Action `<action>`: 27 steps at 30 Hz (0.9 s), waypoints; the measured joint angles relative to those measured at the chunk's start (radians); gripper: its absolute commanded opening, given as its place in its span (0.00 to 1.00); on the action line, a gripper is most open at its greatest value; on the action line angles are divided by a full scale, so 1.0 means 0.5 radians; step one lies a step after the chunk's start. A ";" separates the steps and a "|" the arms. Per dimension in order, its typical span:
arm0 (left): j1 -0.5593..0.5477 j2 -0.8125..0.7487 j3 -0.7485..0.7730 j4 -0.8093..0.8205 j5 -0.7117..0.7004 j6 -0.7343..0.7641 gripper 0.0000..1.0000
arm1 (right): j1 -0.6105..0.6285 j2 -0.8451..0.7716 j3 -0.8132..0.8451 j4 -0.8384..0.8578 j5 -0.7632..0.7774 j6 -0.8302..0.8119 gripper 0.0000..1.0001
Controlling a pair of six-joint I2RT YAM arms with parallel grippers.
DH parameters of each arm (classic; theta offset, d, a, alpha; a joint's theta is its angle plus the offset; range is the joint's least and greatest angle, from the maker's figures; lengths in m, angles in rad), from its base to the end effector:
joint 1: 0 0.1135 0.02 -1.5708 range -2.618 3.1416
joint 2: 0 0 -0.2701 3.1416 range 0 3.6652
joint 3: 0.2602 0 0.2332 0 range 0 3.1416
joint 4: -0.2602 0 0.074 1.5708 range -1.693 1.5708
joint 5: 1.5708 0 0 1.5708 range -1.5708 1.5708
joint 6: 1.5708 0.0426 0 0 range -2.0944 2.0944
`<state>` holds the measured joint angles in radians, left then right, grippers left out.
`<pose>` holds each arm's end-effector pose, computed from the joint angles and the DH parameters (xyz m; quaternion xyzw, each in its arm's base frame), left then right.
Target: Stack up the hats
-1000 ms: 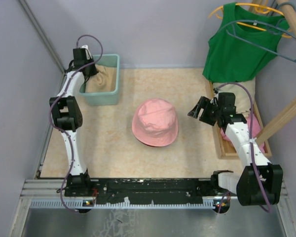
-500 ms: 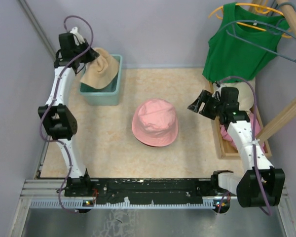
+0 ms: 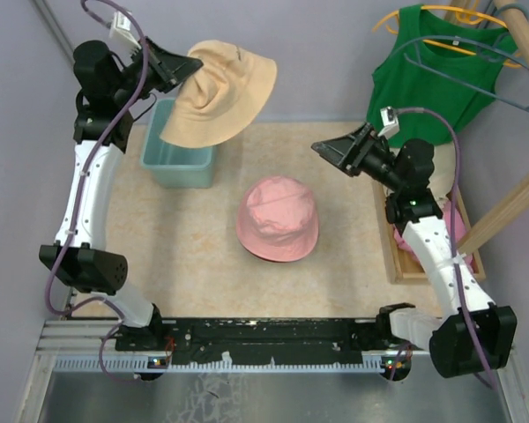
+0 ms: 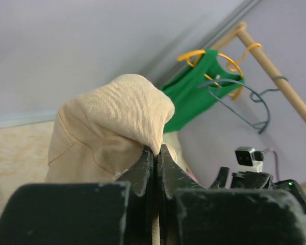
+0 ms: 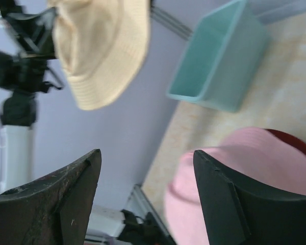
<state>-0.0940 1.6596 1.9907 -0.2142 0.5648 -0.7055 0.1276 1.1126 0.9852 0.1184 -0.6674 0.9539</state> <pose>0.3431 -0.0553 0.5254 0.0064 0.6713 -0.4499 0.5890 0.2338 0.0566 0.3857 0.0583 0.7072 0.5418 0.4504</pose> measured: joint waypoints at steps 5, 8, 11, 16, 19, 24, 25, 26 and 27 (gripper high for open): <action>-0.138 -0.026 -0.108 0.089 0.069 -0.201 0.00 | 0.200 0.027 -0.019 0.537 -0.026 0.361 0.73; -0.189 -0.056 -0.220 0.146 0.085 -0.314 0.00 | 0.308 0.090 -0.017 0.768 -0.009 0.436 0.73; -0.227 -0.092 -0.290 0.183 0.098 -0.395 0.00 | 0.415 0.182 -0.014 0.874 0.026 0.433 0.73; -0.251 -0.163 -0.355 0.282 0.115 -0.523 0.00 | 0.501 0.304 -0.014 0.892 0.075 0.394 0.73; -0.254 -0.207 -0.373 0.338 0.122 -0.575 0.00 | 0.514 0.343 -0.015 0.933 0.107 0.382 0.73; -0.260 -0.270 -0.446 0.398 0.137 -0.620 0.00 | 0.549 0.389 -0.015 1.016 0.156 0.385 0.73; -0.262 -0.277 -0.463 0.408 0.139 -0.627 0.00 | 0.559 0.400 -0.014 1.028 0.163 0.387 0.74; -0.262 -0.282 -0.479 0.420 0.143 -0.633 0.00 | 0.570 0.410 -0.014 1.041 0.167 0.388 0.73; -0.263 -0.286 -0.502 0.432 0.145 -0.642 0.00 | 0.582 0.425 -0.008 1.051 0.172 0.390 0.73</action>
<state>-0.2256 1.5166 1.7397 0.0017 0.6373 -1.0264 0.4187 1.3251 0.9813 0.6437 -0.5816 1.1488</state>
